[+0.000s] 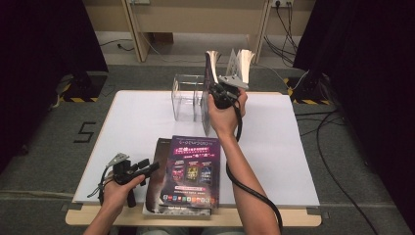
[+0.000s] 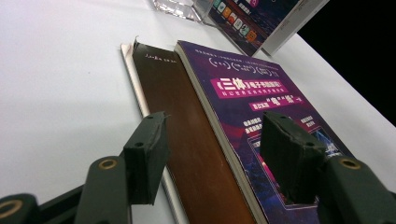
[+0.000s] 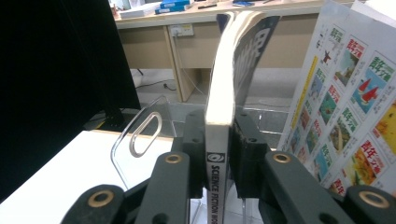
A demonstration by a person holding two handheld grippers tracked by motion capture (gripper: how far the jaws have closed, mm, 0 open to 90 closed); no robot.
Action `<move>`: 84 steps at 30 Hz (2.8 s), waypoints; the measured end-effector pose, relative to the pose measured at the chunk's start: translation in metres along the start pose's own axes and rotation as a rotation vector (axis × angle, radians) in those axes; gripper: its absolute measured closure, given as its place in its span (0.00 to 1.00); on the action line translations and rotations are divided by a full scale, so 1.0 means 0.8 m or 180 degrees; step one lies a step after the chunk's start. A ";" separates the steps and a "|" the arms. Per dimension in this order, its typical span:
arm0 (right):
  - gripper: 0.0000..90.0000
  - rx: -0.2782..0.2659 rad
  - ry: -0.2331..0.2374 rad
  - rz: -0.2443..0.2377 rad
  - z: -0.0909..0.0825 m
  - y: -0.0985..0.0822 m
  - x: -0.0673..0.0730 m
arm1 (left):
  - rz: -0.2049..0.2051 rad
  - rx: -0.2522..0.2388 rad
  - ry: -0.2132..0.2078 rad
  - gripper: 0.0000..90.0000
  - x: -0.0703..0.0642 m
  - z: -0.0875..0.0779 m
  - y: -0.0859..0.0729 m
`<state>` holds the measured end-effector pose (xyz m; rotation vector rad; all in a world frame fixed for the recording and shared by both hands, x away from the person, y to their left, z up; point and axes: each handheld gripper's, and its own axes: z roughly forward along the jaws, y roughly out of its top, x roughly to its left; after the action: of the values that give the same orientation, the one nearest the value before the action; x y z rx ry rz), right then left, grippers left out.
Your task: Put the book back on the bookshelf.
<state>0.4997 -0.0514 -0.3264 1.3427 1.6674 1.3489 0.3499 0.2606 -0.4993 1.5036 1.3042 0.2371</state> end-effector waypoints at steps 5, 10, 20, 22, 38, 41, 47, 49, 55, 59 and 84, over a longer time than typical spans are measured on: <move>0.82 -0.0001 0.0006 0.0081 -0.003 0.000 -0.006 | 0.0005 0.0000 0.0001 0.45 0.000 0.000 0.000; 0.80 -0.0001 -0.0036 0.0107 -0.005 0.001 -0.013 | 0.0011 0.0002 -0.0003 0.45 -0.001 0.001 0.000; 0.75 -0.0056 -0.0124 0.0170 -0.011 0.019 -0.017 | 0.0014 -0.0002 -0.0003 0.45 -0.002 0.001 0.000; 0.75 -0.0010 -0.0166 0.0203 -0.010 0.022 -0.018 | 0.0014 -0.0006 -0.0004 0.45 -0.002 0.001 0.001; 0.74 0.0288 -0.0382 0.0308 0.008 0.039 -0.020 | 0.0009 -0.0004 -0.0012 0.45 -0.002 0.001 0.001; 0.78 0.0356 -0.0401 0.0302 0.013 0.039 -0.021 | 0.0013 -0.0012 -0.0009 0.45 -0.002 0.001 0.001; 0.90 0.0432 -0.0396 0.0295 0.014 0.042 -0.022 | 0.0009 -0.0003 -0.0009 0.45 -0.002 0.001 0.001; 0.91 0.0429 -0.0376 0.0308 0.014 0.043 -0.022 | 0.0017 -0.0008 -0.0012 0.45 -0.002 0.001 0.001; 0.92 0.0422 -0.0275 0.0334 0.015 0.045 -0.019 | 0.0009 -0.0008 -0.0006 0.45 -0.001 0.001 0.001; 0.92 0.0381 -0.0155 0.0338 0.017 0.045 -0.018 | 0.0002 -0.0013 -0.0004 0.45 -0.001 0.001 0.001; 0.92 0.0124 -0.0074 0.0142 0.029 0.064 0.005 | -0.0008 -0.0011 -0.0012 0.46 0.001 0.000 0.002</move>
<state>0.5362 -0.0416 -0.2845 1.4203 1.6653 1.3272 0.3512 0.2614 -0.4987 1.4989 1.3020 0.2347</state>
